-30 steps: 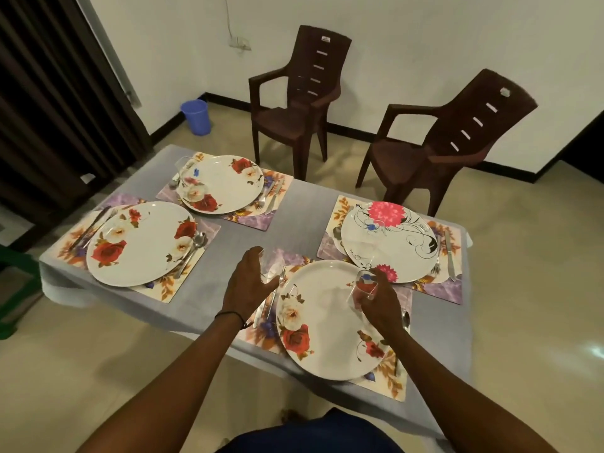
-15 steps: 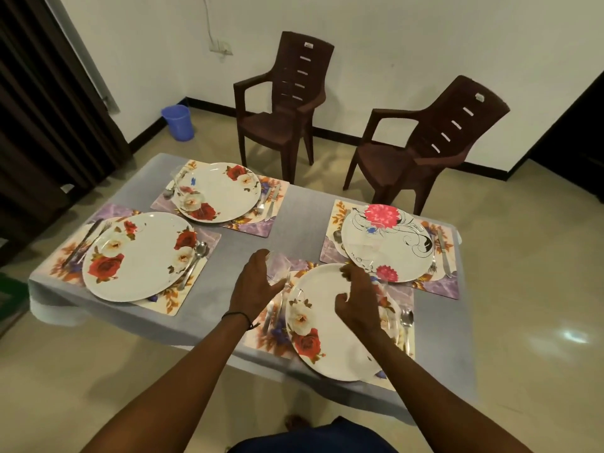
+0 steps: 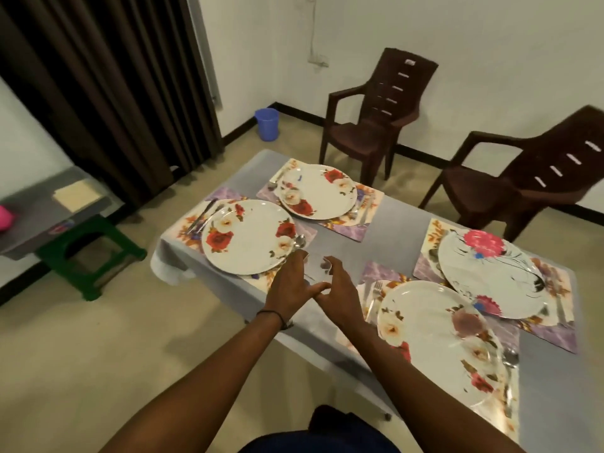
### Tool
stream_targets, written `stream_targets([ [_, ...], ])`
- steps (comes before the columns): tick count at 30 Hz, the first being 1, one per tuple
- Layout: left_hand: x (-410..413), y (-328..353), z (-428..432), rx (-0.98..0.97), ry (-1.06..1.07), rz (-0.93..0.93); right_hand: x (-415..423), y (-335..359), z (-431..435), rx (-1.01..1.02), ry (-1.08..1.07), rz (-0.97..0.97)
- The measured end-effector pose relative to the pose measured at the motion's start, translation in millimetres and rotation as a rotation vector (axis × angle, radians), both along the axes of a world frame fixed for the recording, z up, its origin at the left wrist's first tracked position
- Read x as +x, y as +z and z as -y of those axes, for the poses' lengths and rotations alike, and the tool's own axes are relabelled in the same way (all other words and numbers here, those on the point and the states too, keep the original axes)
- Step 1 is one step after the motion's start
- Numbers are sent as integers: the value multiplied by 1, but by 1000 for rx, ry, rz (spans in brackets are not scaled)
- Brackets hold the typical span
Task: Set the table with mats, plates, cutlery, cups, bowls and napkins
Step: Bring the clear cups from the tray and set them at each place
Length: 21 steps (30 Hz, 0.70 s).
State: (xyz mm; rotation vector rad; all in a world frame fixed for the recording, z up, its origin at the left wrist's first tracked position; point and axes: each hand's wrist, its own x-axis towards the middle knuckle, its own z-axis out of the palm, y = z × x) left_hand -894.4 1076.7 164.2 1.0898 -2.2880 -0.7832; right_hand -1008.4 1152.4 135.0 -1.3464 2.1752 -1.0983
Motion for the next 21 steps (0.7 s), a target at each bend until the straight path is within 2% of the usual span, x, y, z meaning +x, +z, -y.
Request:
stream_targets([
  [7, 74, -4, 62, 57, -2, -18, 53, 3, 62, -8, 25, -17],
  [11, 113, -20, 118, 25, 113, -27, 45, 1, 119, 28, -3, -3],
  [16, 146, -40, 191, -21, 167, 87, 25, -7, 181, -6, -26, 30],
  [21, 150, -44, 254, -38, 132, 205, 20, -22, 231, 50, -34, 91],
])
